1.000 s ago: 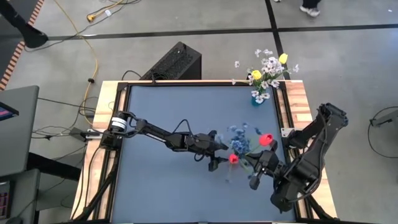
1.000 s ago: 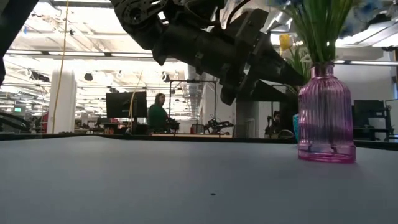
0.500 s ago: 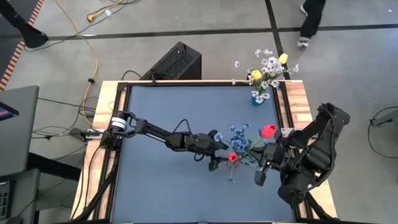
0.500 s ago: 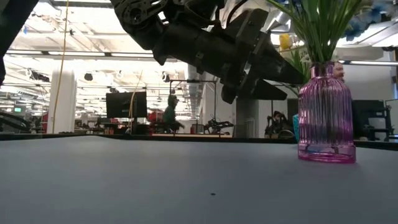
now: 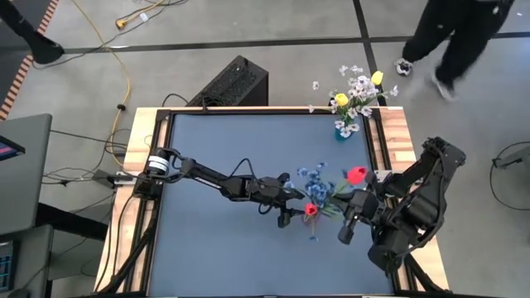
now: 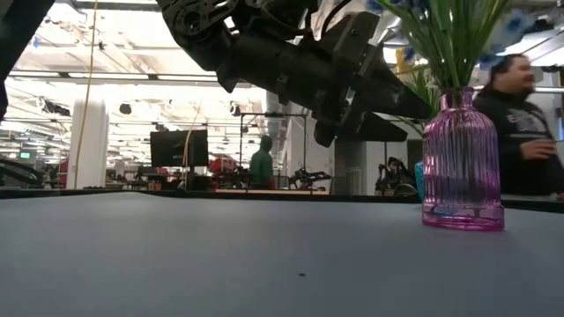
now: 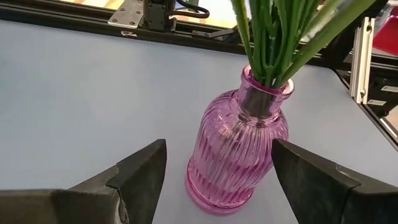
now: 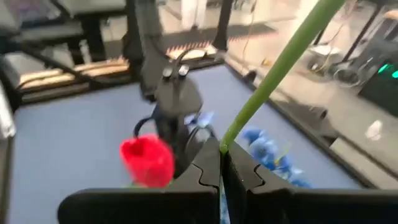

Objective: Sort flowers into vase by color
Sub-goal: Put the red flower into the violet vase

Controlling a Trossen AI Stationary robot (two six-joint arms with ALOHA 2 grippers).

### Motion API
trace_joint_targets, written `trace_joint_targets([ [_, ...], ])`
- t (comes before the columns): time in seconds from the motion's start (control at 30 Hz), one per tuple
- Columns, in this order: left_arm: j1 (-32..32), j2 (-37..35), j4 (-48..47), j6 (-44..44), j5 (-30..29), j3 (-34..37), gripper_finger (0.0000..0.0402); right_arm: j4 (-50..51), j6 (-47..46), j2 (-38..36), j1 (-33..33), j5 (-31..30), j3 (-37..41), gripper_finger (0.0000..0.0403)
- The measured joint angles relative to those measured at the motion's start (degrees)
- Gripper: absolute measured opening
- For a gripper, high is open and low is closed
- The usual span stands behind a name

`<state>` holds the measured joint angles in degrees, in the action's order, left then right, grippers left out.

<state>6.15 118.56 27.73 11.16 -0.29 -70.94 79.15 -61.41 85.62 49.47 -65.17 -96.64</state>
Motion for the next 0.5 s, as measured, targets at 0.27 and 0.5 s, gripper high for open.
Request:
trace_joint_targets([
  [0.27, 0.16, 0.0, -0.07, 0.5, 0.0, 0.0, 0.0279, 3.65, -0.01, -0.2, -1.82, 7.65, 0.0, 0.0027],
  [0.5, 0.17, 0.0, -0.07, 0.31, 0.0, 0.0, 0.0279, 5.35, 3.1, -1.4, -2.32, 8.38, -4.37, 0.0027],
])
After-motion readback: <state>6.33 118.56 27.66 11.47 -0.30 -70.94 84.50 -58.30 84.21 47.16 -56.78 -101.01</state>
